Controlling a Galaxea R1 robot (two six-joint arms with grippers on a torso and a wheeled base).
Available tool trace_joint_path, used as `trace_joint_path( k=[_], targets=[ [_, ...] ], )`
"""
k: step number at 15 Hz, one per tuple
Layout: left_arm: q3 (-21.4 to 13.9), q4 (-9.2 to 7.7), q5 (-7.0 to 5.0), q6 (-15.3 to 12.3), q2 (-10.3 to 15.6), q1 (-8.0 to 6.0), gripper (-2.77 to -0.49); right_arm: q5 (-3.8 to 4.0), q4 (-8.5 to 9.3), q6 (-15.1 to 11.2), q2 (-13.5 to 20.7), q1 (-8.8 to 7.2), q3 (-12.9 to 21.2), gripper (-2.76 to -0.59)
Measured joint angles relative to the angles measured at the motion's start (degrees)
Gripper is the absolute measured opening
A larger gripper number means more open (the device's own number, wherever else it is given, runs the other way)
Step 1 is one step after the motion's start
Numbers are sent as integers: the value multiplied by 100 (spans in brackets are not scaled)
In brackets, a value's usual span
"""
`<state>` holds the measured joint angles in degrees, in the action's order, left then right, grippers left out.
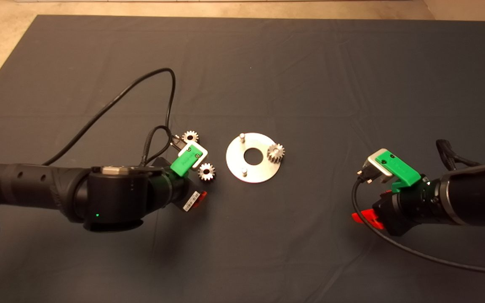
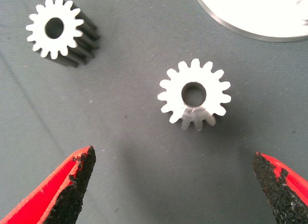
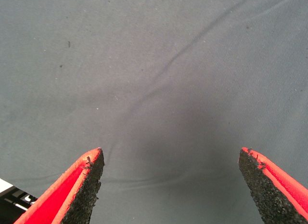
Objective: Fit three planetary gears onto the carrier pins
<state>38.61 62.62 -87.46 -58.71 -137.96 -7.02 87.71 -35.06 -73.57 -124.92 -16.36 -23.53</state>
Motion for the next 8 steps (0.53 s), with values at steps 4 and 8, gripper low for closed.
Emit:
trace_joint_path(
  k=[4, 8],
  targets=[
    [60, 0, 0, -102, -74, -2, -91, -1, 0, 1, 0, 2, 0, -129],
    [160, 1, 2, -183, -113, -1, -91, 0, 0, 4, 2, 2, 0, -129]
  ],
)
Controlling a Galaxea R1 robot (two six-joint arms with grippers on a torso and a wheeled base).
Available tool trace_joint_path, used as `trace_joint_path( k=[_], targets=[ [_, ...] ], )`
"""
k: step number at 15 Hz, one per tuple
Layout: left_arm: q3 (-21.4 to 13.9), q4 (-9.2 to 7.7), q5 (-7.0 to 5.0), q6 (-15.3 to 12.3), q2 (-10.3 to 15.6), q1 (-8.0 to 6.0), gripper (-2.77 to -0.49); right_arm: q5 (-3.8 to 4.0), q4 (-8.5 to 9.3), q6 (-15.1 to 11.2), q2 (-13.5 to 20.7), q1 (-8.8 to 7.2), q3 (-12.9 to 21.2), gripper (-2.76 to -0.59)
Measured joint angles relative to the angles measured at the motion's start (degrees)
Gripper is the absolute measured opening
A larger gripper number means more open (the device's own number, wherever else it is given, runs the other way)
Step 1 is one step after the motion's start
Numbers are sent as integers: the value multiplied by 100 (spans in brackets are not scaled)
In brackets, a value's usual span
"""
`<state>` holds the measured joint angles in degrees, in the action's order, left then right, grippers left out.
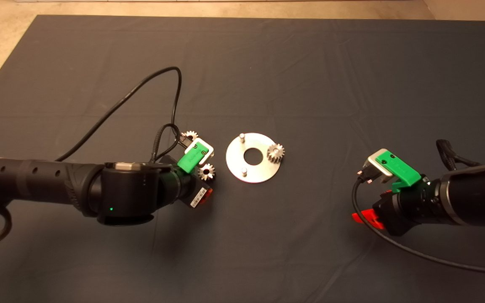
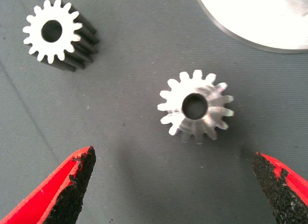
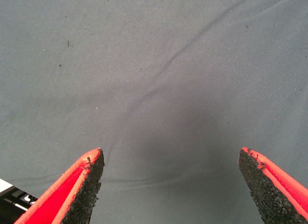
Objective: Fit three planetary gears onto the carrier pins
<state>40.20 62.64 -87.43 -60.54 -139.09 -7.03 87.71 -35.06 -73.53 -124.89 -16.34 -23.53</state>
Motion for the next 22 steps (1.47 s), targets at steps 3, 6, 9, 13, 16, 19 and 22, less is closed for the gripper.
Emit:
trace_joint_path(
  k=[3, 6, 9, 13, 16, 19, 22],
  targets=[
    [94, 12, -4, -27, -25, 0, -91, -1, 0, 2, 0, 0, 0, -129],
    [138, 18, -2, -42, -61, 0, -91, 0, 0, 5, 2, 0, 1, -129],
    [268, 18, 78, -68, -195, 1, -91, 0, 0, 9, 0, 0, 2, -129],
    [351, 20, 130, -70, -305, 1, -91, 2, 0, 11, 13, 0, 2, -129],
    [474, 25, 292, -108, -292, 1, -91, 0, 0, 11, 15, 0, 2, -129],
    [557, 29, 394, -109, -297, 1, -91, 2, 0, 11, 15, 0, 5, -129],
    [568, 42, 499, -109, -296, 3, -91, 0, 0, 11, 14, 0, 5, -129]
  ],
)
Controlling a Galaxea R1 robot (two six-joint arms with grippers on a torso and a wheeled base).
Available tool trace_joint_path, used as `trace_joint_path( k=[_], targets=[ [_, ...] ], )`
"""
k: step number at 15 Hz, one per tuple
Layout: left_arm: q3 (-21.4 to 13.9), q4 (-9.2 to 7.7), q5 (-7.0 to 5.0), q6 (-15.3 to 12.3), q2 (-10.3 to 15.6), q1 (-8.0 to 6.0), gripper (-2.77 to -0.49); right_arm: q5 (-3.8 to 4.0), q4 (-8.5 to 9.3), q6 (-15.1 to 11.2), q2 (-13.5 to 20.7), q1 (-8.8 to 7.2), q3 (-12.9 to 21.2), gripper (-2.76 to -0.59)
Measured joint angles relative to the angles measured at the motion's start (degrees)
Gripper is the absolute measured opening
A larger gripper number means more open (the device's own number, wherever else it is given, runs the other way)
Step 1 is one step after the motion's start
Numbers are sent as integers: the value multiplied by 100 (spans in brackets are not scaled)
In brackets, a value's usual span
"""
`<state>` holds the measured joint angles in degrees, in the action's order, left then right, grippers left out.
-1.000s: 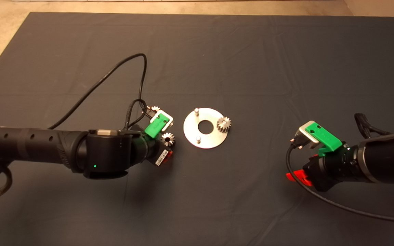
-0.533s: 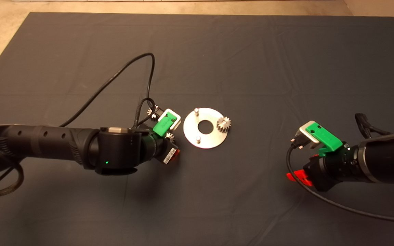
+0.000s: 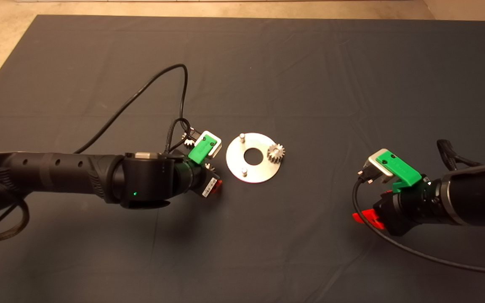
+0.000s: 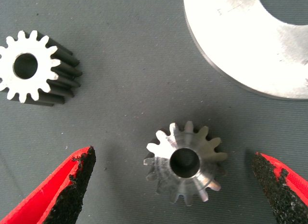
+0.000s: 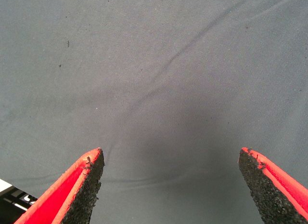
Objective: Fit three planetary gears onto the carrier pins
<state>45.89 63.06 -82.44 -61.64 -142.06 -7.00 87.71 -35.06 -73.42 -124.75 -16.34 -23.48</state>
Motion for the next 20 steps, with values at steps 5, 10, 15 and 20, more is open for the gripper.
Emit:
trace_joint_path(
  k=[5, 10, 15, 20],
  targets=[
    [0, 17, 15, 0, 20, 2, -104, 2, 0, 2, 1, 0, 2, -129],
    [0, 124, 41, -2, 29, 15, -125, 0, 0, 0, 1, -2, 2, -129],
    [0, 151, 119, -7, 27, 174, -146, 0, 0, 2, 1, -2, 2, -129],
    [0, 188, 124, -7, 30, 174, -166, 2, 0, 2, 1, -1, 2, -129]
  ],
)
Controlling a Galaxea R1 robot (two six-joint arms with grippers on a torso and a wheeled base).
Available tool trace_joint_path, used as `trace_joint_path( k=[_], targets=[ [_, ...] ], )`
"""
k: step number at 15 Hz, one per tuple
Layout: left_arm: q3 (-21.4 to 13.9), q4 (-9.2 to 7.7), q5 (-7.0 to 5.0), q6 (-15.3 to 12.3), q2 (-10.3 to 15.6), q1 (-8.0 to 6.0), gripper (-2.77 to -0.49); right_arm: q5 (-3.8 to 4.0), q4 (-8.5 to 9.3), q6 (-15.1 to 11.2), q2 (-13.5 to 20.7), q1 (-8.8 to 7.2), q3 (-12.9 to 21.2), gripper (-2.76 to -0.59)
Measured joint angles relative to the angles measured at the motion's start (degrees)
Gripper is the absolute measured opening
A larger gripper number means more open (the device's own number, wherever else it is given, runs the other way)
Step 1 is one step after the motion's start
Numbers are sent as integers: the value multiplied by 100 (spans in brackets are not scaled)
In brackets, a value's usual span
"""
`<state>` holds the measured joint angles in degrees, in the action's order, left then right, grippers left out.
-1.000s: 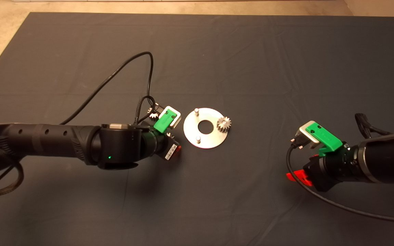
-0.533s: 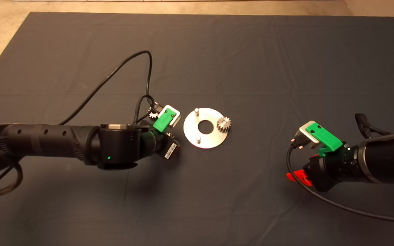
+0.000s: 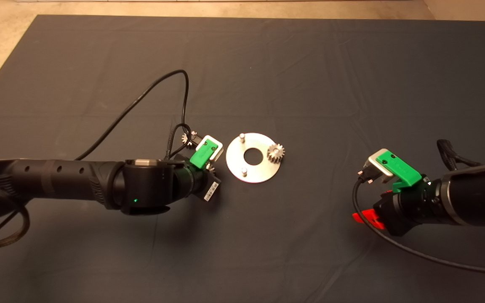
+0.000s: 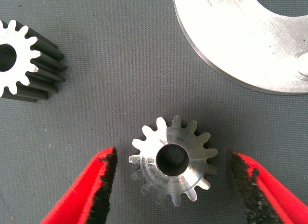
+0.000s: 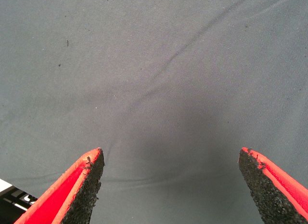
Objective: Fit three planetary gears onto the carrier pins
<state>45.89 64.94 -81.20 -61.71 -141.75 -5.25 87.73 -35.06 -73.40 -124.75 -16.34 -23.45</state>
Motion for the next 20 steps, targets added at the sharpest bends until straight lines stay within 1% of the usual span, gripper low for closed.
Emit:
trace_joint_path(
  k=[1, 3, 4, 6, 7, 9, 10, 13, 15, 16, 18, 19, 20],
  targets=[
    [0, 1, 0, 0, 0, 0, -175, -2, 0, 0, 0, -2, 0, -129],
    [0, 0, 0, 0, 0, 0, -175, -2, 0, 0, 0, 0, 0, -129],
    [0, 0, 0, 0, 0, 0, -185, -2, 0, 0, 0, 0, 0, -129],
    [0, 0, 0, 0, 0, 0, -194, -2, 0, 0, 0, -1, 0, -129],
    [0, 2, 0, 0, 0, 0, -203, -2, 0, 0, 0, 0, 0, -129],
    [0, 9, 0, 0, 0, 0, -207, -2, 0, 0, 0, -1, 0, -129],
    [0, 22, -5, 0, 5, 0, -216, -2, 0, 0, 0, -2, 0, -129],
    [0, 24, 15, -2, 18, 0, -222, 0, 0, 0, 0, -1, 0, -129],
    [0, 24, 13, -2, 18, 0, -222, -2, 0, 0, 0, 0, 0, -129],
    [0, 24, 17, -2, 22, 0, -226, -2, 0, 0, 0, 0, 0, -129],
    [0, 24, 39, -2, 30, 0, -227, -2, 0, 0, 0, 1, 0, -129],
    [0, 24, 60, -2, 35, 0, -232, -2, 0, 0, 0, 1, 0, -129],
    [0, 24, 94, 0, 60, 0, -232, -2, 0, 0, 0, 1, 0, -129]
  ],
)
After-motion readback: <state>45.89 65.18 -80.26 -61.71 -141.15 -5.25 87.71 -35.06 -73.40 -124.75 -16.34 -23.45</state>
